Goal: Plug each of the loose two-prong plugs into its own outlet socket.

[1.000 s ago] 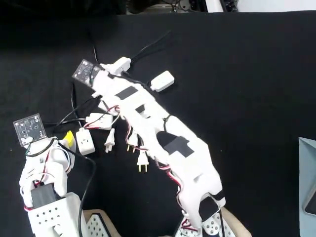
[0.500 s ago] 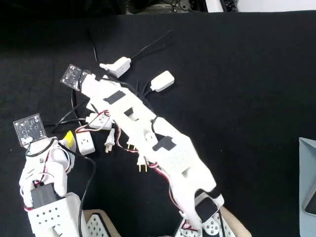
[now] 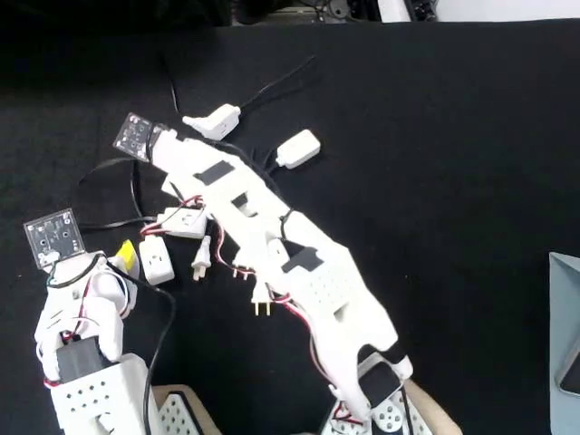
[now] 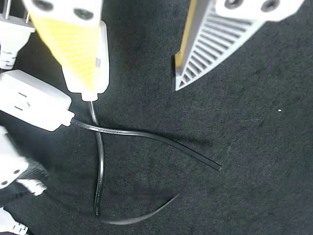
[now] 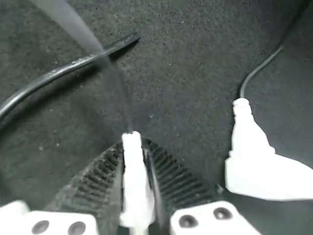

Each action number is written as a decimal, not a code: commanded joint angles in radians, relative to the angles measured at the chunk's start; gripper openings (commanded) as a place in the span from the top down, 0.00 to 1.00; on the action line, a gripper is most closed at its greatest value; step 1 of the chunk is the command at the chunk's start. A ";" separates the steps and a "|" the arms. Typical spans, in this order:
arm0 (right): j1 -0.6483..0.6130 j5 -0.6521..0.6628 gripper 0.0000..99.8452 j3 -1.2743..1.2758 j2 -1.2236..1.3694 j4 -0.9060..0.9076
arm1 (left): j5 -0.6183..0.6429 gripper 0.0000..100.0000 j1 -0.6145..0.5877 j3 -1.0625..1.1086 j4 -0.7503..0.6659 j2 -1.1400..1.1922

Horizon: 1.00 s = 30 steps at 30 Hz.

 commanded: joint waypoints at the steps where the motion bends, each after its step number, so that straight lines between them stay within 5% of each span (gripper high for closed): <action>1: 0.020 0.003 0.99 -0.021 -0.130 0.080 | -0.012 0.75 -0.005 -0.007 -0.023 -0.006; 16: 0.081 -0.199 0.99 -0.021 -0.400 0.690 | -0.014 0.75 -0.005 -0.007 -0.023 -0.006; 24: 0.132 -0.206 0.99 0.004 -0.484 0.933 | -0.014 0.75 -0.004 -0.005 -0.023 -0.006; 30: 0.144 -0.230 0.99 0.246 -0.659 0.965 | -0.014 0.75 -0.004 -0.005 -0.023 -0.006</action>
